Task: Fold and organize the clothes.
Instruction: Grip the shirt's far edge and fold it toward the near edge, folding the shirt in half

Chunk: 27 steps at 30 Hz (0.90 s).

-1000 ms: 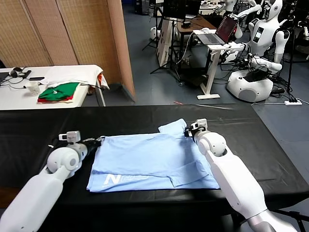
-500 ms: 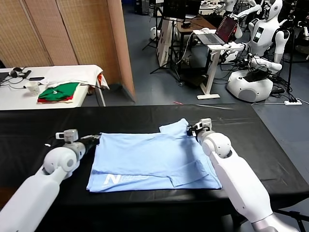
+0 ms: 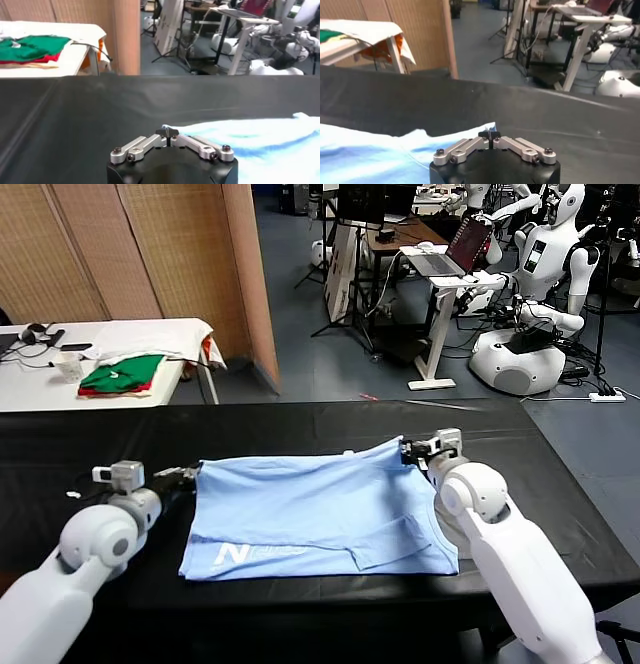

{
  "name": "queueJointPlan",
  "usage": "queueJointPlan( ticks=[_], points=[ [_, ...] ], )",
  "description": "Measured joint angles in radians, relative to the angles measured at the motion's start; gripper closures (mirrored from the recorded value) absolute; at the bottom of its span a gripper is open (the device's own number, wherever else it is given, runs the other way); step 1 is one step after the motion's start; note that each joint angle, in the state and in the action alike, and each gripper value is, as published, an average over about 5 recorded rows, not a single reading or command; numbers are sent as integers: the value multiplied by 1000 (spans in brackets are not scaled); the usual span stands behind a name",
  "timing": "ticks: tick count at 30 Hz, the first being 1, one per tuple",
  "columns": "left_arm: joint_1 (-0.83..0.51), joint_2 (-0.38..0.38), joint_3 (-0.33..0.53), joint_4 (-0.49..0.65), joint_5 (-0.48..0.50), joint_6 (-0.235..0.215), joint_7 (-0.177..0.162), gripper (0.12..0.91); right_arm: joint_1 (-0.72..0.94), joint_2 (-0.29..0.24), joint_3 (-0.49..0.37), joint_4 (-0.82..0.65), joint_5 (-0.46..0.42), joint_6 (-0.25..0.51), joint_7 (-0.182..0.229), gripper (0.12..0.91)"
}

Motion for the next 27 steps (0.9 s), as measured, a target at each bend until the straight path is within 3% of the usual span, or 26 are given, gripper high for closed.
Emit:
queueJointPlan(
  ticks=[11, 27],
  points=[
    [164, 15, -86, -143, 13, 25, -28, 886, -216, -102, 67, 172, -5, 0, 0, 883],
    [299, -13, -125, -164, 109, 43, -14, 886, -386, -113, 73, 200, -23, 0, -3, 883]
  ],
)
